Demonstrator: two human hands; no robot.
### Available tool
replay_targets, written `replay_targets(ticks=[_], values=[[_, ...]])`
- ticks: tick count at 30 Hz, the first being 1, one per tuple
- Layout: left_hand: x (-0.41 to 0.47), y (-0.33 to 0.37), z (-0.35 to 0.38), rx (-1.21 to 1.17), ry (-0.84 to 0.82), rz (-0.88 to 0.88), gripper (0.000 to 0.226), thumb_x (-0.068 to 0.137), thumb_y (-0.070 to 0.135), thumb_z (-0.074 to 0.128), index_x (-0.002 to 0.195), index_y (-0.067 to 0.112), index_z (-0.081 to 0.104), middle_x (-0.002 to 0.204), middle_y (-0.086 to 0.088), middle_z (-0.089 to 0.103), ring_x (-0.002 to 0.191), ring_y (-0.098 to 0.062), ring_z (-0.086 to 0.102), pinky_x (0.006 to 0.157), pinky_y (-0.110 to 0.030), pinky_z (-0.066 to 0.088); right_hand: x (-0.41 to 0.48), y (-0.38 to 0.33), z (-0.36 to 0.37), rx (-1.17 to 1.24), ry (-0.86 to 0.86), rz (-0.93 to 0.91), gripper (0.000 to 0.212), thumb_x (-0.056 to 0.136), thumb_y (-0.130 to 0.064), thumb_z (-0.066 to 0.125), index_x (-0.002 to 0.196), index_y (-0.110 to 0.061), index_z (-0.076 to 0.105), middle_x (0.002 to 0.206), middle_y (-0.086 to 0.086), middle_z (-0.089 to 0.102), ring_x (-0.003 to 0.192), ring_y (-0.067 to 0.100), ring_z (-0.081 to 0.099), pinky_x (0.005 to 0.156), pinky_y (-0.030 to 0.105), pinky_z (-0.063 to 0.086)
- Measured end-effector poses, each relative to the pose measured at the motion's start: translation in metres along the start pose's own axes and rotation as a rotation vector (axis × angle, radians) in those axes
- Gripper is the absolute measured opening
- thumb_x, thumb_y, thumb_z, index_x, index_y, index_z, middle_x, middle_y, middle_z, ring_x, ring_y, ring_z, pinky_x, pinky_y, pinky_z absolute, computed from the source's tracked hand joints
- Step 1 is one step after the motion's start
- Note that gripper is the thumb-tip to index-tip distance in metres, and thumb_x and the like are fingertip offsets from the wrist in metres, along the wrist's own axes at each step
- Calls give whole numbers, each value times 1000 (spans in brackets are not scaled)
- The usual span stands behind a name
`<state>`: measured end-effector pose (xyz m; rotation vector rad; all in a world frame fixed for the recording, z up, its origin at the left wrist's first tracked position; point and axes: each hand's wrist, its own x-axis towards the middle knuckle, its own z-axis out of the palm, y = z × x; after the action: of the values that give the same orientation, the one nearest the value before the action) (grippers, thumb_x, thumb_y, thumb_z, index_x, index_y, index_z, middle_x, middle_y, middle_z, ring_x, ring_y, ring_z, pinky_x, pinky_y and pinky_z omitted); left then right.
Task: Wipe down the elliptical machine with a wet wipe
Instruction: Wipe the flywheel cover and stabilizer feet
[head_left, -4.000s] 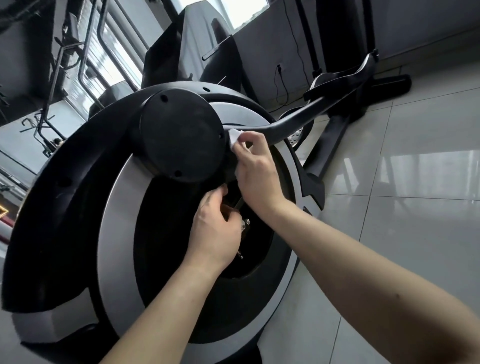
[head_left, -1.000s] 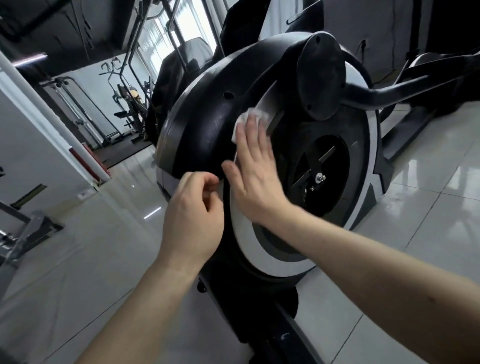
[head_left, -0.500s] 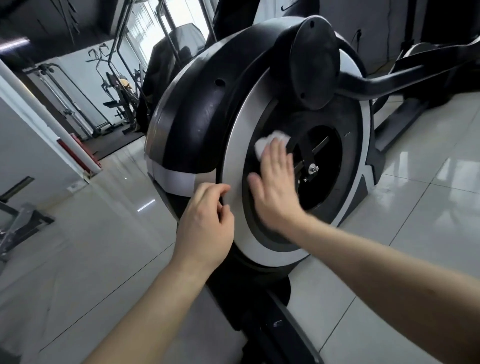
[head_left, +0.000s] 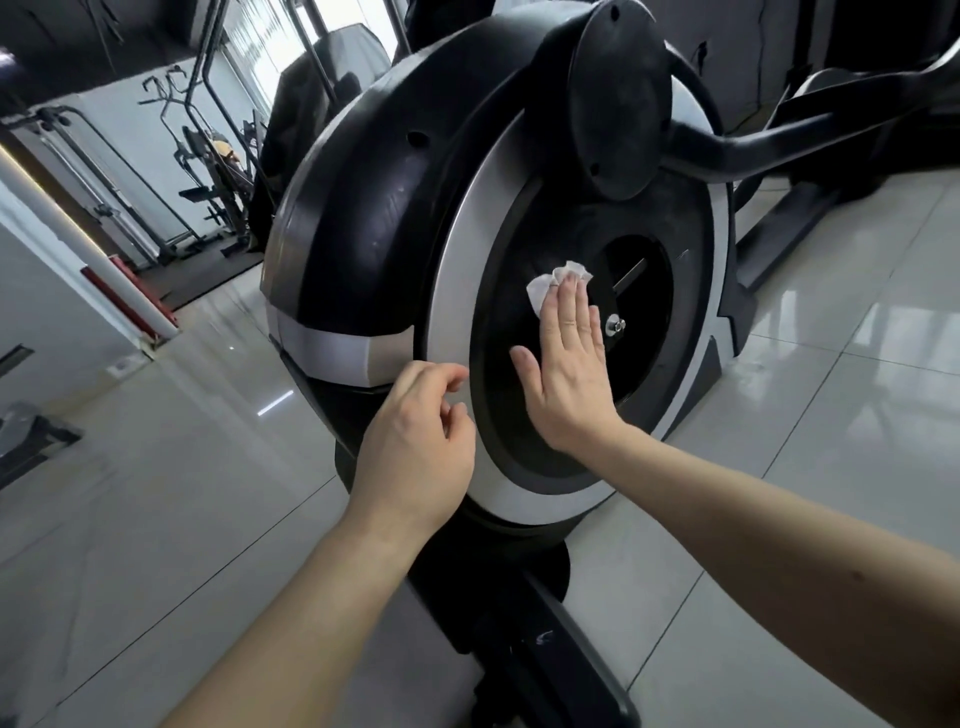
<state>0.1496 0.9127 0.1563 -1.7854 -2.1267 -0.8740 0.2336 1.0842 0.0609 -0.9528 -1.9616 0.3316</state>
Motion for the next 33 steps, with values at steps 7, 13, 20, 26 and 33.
replay_targets(ticks=[7, 13, 20, 26, 33], values=[[2, -5, 3, 7, -9, 6, 33, 96, 2, 53, 126, 14, 63, 119, 9, 61, 100, -1, 58, 83, 1, 39, 10, -26, -10, 181, -11, -130, 72, 108, -43, 25, 161, -3, -3, 169, 12, -15, 156, 24, -18, 127, 46, -7], [2, -4, 8, 8, -4, -7, 33, 98, 2, 51, 125, 14, 64, 119, 9, 61, 103, -3, 59, 83, -1, 42, -101, -18, 36, 24, -190, -155, 107, 72, 1, 60, 159, 5, -2, 168, 18, -16, 156, 33, -17, 127, 48, -1], [2, -6, 9, 9, -14, 11, 32, 96, 1, 53, 123, 13, 65, 116, 8, 61, 99, -1, 57, 84, 0, 40, -23, -18, 8, -55, -64, -116, 91, 79, 8, 41, 158, 8, -4, 167, 25, -12, 155, 37, -16, 127, 53, 2], [0, -9, 9, 5, -15, 7, 32, 95, 1, 54, 122, 13, 65, 115, 8, 62, 98, 0, 57, 84, -2, 42, -29, -20, 6, 32, -26, -140, 88, 77, 12, 35, 158, 8, 1, 167, 24, -8, 156, 37, -13, 127, 54, 4], [-4, -8, 10, 21, -44, -4, 31, 96, 3, 55, 122, 15, 65, 115, 10, 61, 97, 0, 57, 80, 0, 41, -97, 10, 28, 219, -108, -190, 62, 85, 18, 45, 145, 5, 42, 163, 21, 24, 133, 32, 36, 112, 39, 35]])
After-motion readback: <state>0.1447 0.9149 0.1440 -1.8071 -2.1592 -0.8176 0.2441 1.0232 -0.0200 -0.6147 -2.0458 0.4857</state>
